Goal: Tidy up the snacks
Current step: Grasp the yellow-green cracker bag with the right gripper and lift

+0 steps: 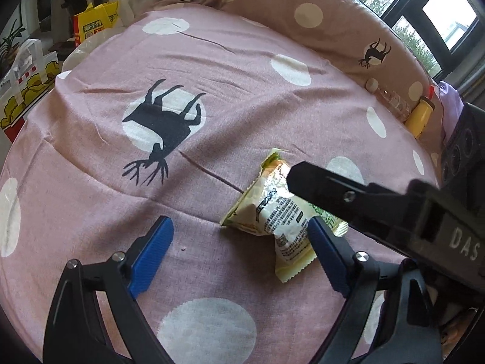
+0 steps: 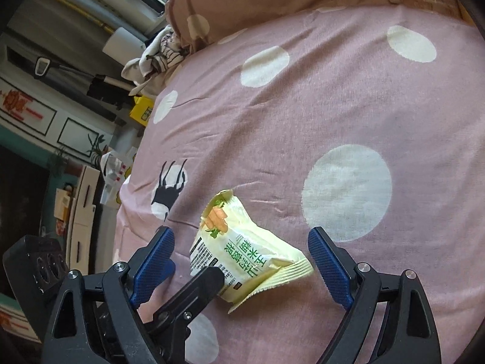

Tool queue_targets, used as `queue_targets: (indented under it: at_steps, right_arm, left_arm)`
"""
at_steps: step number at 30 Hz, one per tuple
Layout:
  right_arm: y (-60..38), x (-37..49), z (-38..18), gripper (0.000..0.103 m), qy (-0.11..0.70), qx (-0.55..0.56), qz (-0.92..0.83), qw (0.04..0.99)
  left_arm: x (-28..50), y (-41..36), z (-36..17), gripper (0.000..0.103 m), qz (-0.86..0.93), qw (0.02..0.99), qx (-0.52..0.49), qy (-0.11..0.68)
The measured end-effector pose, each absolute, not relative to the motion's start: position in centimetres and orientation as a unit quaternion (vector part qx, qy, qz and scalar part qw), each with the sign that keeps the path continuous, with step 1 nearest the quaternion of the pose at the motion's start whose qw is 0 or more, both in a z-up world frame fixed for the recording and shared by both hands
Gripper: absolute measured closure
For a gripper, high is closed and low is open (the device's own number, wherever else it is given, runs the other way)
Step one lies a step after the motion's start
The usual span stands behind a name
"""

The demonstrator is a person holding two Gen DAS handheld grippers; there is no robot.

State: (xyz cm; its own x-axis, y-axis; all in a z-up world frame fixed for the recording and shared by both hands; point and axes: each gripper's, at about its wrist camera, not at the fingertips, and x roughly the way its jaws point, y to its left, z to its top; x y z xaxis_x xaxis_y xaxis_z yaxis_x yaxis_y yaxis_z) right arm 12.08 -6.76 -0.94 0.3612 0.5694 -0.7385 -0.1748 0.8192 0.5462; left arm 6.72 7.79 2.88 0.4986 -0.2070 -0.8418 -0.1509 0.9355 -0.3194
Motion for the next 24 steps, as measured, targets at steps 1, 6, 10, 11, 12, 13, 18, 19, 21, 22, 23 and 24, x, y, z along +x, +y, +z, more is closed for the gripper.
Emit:
queue_targets:
  at_steps: [1,6,10,11,12,13,18,19,21,22,23,24]
  right_arm:
    - [-6.6,12.2,-1.1,0.013,0.516,0.188,0.231,0.803]
    - [-6.7,12.0,-1.1,0.021,0.51,0.195,0.25,0.799]
    - [-6.9,11.8,-1.4,0.036,0.512,0.186,0.249,0.801]
    - [-7.0,11.7,-1.5,0.038,0.515,0.192,0.253,0.796]
    - [-7.2,11.6,-1.6,0.04,0.521,0.2,0.26,0.788]
    - [-7.3,11.5,-1.6,0.04,0.526,0.206,0.266,0.781]
    - [-8.6,10.1,-1.3,0.041,0.522,0.229,0.25,0.782]
    - [-8.9,9.7,-1.1,0.041,0.518,0.235,0.248,0.784]
    - [-9.6,8.7,-0.2,0.041,0.506,0.245,0.242,0.791]
    - [-9.9,8.2,0.4,0.041,0.5,0.244,0.238,0.797]
    - [-10.2,7.7,1.1,0.041,0.492,0.24,0.231,0.804]
    - [-10.5,7.0,1.8,0.041,0.485,0.236,0.223,0.812]
  left_arm:
    - [6.8,7.7,2.9,0.013,-0.02,0.848,-0.174,0.5]
    - [6.9,7.1,2.7,0.019,-0.031,0.851,-0.161,0.499]
    - [7.0,6.0,2.7,0.037,-0.062,0.853,-0.154,0.495]
    - [6.9,5.8,2.7,0.04,-0.062,0.855,-0.147,0.493]
    - [6.9,5.6,2.8,0.043,-0.066,0.856,-0.143,0.493]
    - [6.8,5.5,2.8,0.047,-0.073,0.855,-0.142,0.493]
    - [5.8,4.4,3.8,0.05,-0.094,0.858,-0.135,0.487]
    - [5.6,4.1,4.1,0.051,-0.097,0.86,-0.133,0.483]
    - [5.0,3.5,5.0,0.052,-0.111,0.866,-0.135,0.468]
    - [4.7,3.3,5.4,0.052,-0.118,0.868,-0.136,0.462]
    - [4.3,3.0,5.8,0.052,-0.129,0.87,-0.139,0.456]
    - [3.9,2.5,6.3,0.052,-0.14,0.87,-0.14,0.451]
